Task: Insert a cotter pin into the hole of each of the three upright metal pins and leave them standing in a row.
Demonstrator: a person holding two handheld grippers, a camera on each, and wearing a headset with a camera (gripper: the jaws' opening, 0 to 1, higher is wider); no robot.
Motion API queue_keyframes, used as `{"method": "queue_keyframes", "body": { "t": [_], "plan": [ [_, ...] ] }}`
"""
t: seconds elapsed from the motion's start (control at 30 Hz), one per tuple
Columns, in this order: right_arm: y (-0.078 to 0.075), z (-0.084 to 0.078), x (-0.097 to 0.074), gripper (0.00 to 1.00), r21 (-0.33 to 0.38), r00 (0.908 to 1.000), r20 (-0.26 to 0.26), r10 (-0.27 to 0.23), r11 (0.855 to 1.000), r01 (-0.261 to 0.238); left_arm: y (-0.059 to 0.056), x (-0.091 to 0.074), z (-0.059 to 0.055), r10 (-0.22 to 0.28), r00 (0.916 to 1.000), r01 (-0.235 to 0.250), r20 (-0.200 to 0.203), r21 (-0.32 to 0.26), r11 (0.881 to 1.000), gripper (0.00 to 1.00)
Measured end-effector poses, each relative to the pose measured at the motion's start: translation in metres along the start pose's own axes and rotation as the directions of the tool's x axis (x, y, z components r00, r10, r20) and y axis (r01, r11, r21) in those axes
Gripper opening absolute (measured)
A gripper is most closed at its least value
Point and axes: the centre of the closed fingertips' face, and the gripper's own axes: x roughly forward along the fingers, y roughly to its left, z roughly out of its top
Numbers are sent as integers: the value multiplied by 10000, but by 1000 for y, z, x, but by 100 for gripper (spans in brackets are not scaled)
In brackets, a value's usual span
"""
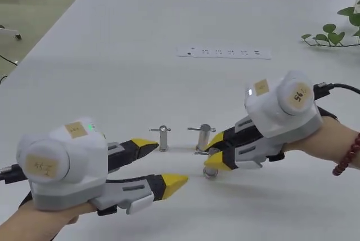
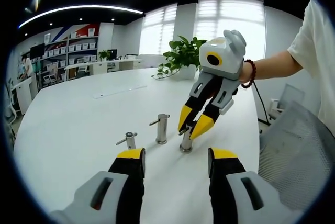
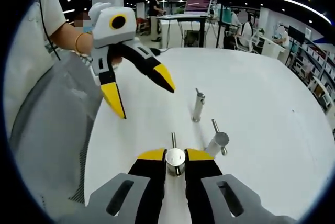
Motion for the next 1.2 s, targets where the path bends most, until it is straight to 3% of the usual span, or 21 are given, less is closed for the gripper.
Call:
{"method": "queue_keyframes", "body": {
  "t": [0.63, 1.2],
  "plan": [
    [-31, -21, -22, 13, -38, 9991, -325, -259, 9997, 258, 4, -2, -3, 223, 9997, -222, -20, 106, 9997, 49],
    [-49, -30, -27, 13, -149, 9983, -545, -213, 9997, 205, 8, -4, -7, 339, 9994, -339, -72, 7, 9994, 49]
  ]
}}
